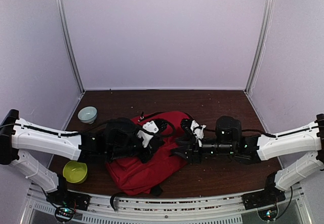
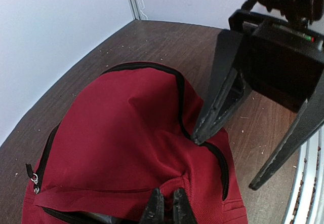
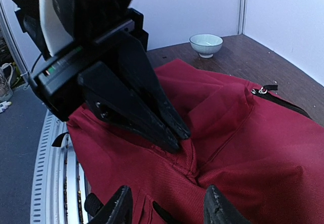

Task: Pack the student bag
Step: Place the lower front pocket in the student bag, then pick up the lower front pocket of the student bag, then hold the lower front pocket of the student bag.

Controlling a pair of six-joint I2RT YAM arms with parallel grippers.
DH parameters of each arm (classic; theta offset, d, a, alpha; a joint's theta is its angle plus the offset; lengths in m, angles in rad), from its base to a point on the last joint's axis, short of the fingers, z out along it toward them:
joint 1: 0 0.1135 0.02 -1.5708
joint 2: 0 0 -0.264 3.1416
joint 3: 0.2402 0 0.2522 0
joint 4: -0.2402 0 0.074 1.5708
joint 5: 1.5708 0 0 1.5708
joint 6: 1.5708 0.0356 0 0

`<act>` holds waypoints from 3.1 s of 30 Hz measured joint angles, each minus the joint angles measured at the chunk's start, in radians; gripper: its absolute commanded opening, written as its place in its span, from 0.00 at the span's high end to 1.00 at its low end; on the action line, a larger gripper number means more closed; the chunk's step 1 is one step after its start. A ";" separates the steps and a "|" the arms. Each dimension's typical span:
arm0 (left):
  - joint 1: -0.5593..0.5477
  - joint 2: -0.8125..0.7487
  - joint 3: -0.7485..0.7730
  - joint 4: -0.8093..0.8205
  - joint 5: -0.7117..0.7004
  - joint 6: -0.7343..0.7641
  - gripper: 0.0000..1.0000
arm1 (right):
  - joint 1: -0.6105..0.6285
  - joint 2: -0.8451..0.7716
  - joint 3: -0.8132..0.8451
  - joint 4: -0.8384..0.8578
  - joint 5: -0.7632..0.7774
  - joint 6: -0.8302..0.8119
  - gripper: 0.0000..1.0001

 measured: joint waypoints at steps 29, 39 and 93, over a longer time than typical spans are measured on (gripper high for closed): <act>0.023 -0.097 -0.044 0.024 0.034 -0.118 0.48 | 0.002 0.159 0.045 0.011 0.083 -0.123 0.44; 0.067 -0.165 0.000 -0.266 0.164 -0.186 0.53 | 0.002 0.159 0.054 -0.021 0.083 -0.133 0.46; 0.121 -0.053 0.274 -0.681 0.245 -0.002 1.00 | 0.064 0.221 0.189 -0.102 0.098 -0.211 0.46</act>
